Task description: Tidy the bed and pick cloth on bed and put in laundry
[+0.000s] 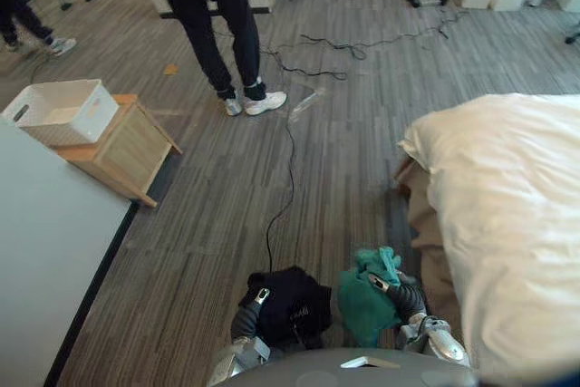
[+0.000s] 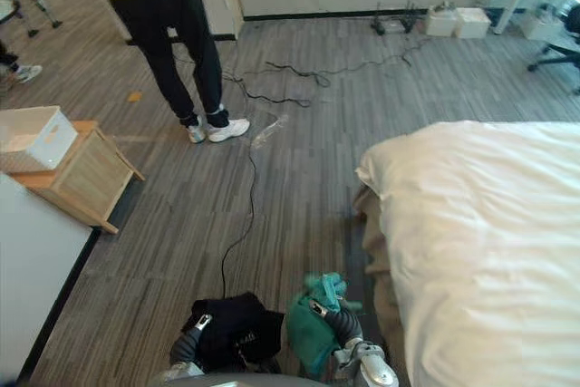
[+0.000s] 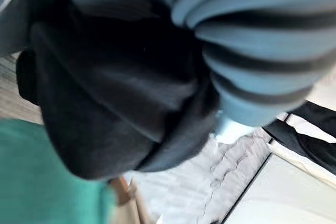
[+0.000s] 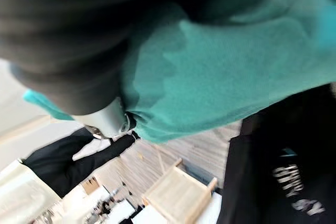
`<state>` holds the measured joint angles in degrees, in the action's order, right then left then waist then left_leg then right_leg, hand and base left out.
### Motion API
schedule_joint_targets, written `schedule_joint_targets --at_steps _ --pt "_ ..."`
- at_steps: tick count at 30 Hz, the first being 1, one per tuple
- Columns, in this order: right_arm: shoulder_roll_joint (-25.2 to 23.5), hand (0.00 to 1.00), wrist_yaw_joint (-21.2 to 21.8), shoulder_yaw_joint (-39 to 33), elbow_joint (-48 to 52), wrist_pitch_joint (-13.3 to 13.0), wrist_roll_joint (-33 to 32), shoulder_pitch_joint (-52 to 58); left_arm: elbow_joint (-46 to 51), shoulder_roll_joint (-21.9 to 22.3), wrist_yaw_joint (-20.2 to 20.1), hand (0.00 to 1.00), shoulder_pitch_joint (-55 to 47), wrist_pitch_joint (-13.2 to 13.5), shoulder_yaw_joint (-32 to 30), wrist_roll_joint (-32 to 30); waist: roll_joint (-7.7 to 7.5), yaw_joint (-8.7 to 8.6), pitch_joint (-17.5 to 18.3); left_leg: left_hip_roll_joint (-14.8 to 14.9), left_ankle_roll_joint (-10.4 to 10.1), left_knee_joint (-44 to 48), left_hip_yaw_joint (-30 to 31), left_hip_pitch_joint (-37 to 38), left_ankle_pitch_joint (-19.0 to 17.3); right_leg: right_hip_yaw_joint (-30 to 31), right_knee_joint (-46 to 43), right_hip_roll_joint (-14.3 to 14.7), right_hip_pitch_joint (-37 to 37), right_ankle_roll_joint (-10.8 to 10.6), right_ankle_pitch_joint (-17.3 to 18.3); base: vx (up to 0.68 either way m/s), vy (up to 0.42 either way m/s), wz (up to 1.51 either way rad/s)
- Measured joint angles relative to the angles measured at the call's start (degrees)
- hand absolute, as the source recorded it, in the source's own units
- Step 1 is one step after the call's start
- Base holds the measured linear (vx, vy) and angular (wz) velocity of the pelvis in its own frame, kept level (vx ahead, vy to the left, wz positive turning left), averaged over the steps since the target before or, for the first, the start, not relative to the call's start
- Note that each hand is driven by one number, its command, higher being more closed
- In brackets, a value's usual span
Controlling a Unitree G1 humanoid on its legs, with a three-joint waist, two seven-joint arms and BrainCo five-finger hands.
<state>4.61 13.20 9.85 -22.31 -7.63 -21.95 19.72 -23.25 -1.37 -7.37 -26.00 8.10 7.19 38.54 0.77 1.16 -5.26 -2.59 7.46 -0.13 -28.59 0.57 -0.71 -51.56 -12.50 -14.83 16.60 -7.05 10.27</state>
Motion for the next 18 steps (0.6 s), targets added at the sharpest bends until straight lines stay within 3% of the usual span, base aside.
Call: schedule_joint_targets --at_steps 1,3,4,5,6,7,8,9,10,11,12,13,15,17,18 --pt "-0.48 1.00 -0.17 0.39 0.00 0.04 -0.59 -0.14 -0.03 -0.37 1.18 1.00 0.06 0.06 0.38 -0.54 -0.66 0.52 -0.37 -0.44 0.03 -0.40 1.83 0.63 -0.02 -0.88 -2.91 -0.84 0.06 0.14 -0.43 0.15 -0.018 0.82" --pt "-0.27 1.00 -1.29 1.31 0.00 -0.03 -1.56 -0.07 -0.04 -1.62 2.60 1.00 0.28 0.19 2.48 -2.01 -0.30 1.10 -0.77 0.25 0.04 -0.71 5.30 1.88 -0.02 -1.06 -12.63 -3.38 -1.18 2.68 -1.51 0.20 -0.014 0.78" --pt "0.12 1.00 -1.81 1.50 -0.02 -0.23 -1.57 -0.08 -0.06 -1.62 3.06 1.00 0.53 0.38 3.30 -2.10 0.15 1.05 -1.08 0.77 0.09 -0.78 6.54 2.26 -0.06 -0.73 -14.36 -3.50 -1.56 3.53 0.88 0.19 -0.017 0.76" --pt "0.34 1.00 -2.42 2.34 0.10 -0.41 -1.56 -0.05 -0.06 -1.85 3.84 1.00 1.08 1.20 3.64 -2.09 0.46 1.03 -1.29 1.59 0.04 -0.76 8.83 2.48 -0.10 1.76 -15.34 -2.69 -3.41 5.15 4.57 0.16 -0.029 0.92" --pt "-0.04 1.00 -3.05 2.45 0.09 -0.57 -1.58 0.25 -0.21 -1.93 4.29 1.00 1.78 1.80 3.86 -2.09 0.66 0.56 -1.46 1.99 -0.08 -0.72 11.43 2.36 -0.16 8.98 -14.50 -0.11 -6.72 5.74 6.48 0.13 -0.029 1.02" --pt "-0.15 1.00 -3.34 2.49 0.08 -0.70 -1.60 0.56 -0.43 -2.01 4.59 1.00 2.23 1.90 4.14 -2.10 0.83 -0.10 -1.66 2.10 -0.21 -0.59 12.95 2.33 -0.05 13.30 -13.25 1.51 -8.08 5.65 6.98 0.10 -0.043 1.32" --pt "0.12 1.00 -3.65 2.43 -0.11 -0.91 -2.19 1.20 -1.62 -2.18 5.23 1.00 3.58 2.16 5.48 -2.14 0.95 -1.43 -1.99 2.51 -0.57 0.34 16.67 2.24 0.19 22.28 -9.41 4.98 -9.59 5.98 7.16 0.07 -0.046 1.46" --pt "0.26 1.00 -3.68 2.20 -0.06 -1.45 -2.32 1.98 -2.73 -2.71 5.25 1.00 4.73 2.46 7.12 -2.23 0.83 -1.63 -2.16 2.05 -1.15 0.84 19.07 2.31 0.30 29.39 -5.29 6.96 -10.88 5.56 5.99 0.06 -0.043 1.36" --pt "0.15 1.00 -3.63 2.19 -0.02 -1.98 -2.38 2.27 -2.72 -3.31 5.24 1.00 4.94 2.56 7.93 -2.27 0.12 -1.56 -2.17 1.26 -1.38 0.82 19.91 2.25 0.41 32.03 -3.50 6.96 -11.68 5.47 4.34 0.04 -0.077 0.96" --pt "-0.32 1.00 -3.41 2.34 -0.05 -2.87 -2.62 2.85 -2.73 -4.58 5.26 1.00 5.19 3.05 8.98 -2.30 -3.14 -1.34 -2.25 -1.42 -2.02 0.23 20.85 2.50 0.54 36.49 -1.69 4.95 -13.55 4.28 0.81 0.05 -0.127 0.73" --pt "-0.01 1.00 -3.36 2.07 -1.23 -2.91 -3.87 2.75 -3.18 -4.56 5.58 1.00 5.74 2.80 9.09 -3.15 -2.73 -1.42 -1.73 -1.42 -3.62 -1.36 22.66 3.40 1.14 35.42 -1.59 4.61 -13.18 3.62 2.05 0.06 -0.145 0.56" --pt "0.45 1.00 -3.35 2.03 -1.33 -2.92 -4.45 2.80 -2.88 -4.29 5.56 1.00 5.53 2.87 9.18 -3.24 -2.94 -1.09 -1.18 -1.12 -3.80 -2.54 22.74 3.56 1.97 35.01 -0.59 4.99 -13.24 3.72 1.92 0.06 -0.135 0.30" --pt "1.37 1.00 -3.40 1.42 -2.46 -3.49 -4.91 1.60 -2.95 -3.80 5.29 1.00 5.12 2.84 9.83 -3.10 -0.66 -0.65 -1.16 0.29 -4.89 -5.45 22.84 3.80 3.80 35.01 2.54 7.13 -13.08 4.18 0.49 0.02 -0.109 -0.06" --pt "1.09 1.00 -3.41 1.37 -3.87 -3.73 -5.68 0.64 -2.95 -3.80 5.16 1.00 4.80 2.81 10.67 -3.11 -0.03 -0.84 -1.06 1.09 -5.33 -5.44 22.86 3.33 3.93 35.05 4.03 8.15 -12.86 4.82 -0.37 0.01 -0.074 -0.05" --pt "0.49 1.00 -2.30 2.32 -8.55 -3.74 -6.68 0.48 -5.22 -4.34 4.67 1.00 4.07 2.28 12.42 -3.13 -0.75 -1.60 1.50 2.58 -6.49 -5.78 21.98 5.28 3.79 36.64 11.63 10.87 -8.01 5.77 -4.19 0.01 -0.036 0.00"
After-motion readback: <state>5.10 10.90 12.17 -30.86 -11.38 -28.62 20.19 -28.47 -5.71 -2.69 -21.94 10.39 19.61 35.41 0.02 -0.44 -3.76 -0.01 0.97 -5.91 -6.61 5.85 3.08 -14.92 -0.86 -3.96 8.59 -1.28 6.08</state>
